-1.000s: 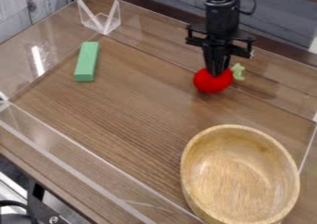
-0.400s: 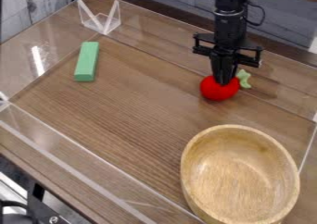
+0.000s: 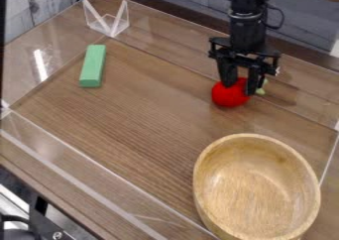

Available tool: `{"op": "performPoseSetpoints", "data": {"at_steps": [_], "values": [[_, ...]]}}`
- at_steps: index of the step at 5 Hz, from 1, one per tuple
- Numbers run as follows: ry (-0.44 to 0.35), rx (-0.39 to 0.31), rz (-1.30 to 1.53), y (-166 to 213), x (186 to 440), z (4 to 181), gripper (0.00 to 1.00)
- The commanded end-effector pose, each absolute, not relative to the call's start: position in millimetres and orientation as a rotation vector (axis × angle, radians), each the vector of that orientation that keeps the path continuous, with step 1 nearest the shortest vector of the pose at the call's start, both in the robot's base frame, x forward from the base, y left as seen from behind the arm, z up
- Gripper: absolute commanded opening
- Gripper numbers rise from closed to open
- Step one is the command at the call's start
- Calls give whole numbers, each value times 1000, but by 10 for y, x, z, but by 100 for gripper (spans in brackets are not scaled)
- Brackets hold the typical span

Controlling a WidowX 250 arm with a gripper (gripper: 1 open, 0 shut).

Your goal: Move the red object to the right side of the table

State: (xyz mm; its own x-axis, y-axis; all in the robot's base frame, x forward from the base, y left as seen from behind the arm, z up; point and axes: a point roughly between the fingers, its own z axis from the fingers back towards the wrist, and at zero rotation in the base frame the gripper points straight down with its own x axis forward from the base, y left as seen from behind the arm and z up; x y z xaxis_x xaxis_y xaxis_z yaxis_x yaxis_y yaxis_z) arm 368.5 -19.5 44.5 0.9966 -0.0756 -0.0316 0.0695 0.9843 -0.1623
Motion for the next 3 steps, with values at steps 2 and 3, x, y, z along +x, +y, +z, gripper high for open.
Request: {"op": "performPoseSetpoints", "data": {"at_steps": [2, 3], "values": [[-11, -180, -119, -327, 3763, 934, 100], [-21, -187, -151, -323, 3758, 971, 100]]}}
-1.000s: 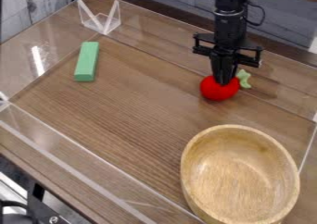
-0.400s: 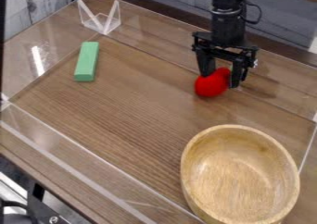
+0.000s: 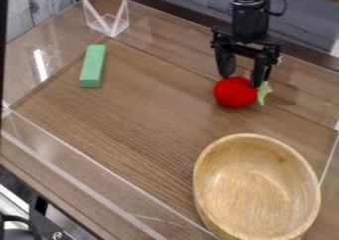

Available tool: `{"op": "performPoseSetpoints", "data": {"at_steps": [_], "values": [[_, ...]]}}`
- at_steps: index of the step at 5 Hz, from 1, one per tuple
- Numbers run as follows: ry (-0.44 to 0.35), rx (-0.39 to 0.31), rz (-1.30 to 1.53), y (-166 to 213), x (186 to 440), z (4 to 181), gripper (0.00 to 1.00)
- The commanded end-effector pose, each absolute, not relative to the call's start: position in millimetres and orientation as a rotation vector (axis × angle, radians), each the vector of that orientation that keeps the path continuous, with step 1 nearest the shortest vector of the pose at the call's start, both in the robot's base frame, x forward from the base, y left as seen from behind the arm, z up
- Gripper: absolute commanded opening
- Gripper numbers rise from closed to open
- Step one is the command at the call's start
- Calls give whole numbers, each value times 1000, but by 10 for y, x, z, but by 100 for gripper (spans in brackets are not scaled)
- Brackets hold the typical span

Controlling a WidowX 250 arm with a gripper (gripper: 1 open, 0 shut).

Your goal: Move the red object to the right side of the table

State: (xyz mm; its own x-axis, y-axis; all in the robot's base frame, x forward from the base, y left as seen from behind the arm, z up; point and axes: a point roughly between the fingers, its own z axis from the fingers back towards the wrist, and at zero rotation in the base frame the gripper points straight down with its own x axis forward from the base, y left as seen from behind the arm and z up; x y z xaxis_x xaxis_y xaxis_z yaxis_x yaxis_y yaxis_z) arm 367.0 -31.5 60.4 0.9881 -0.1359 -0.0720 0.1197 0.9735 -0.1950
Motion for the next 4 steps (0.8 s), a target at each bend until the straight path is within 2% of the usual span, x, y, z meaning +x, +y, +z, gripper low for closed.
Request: {"op": "performPoseSetpoints", "data": {"at_steps": [1, 3, 4], "values": [[-22, -189, -184, -311, 3757, 969, 100], [-38, -188, -189, -81, 3553, 941, 100], [-73, -186, -204, -55, 3524, 1104, 100]]}}
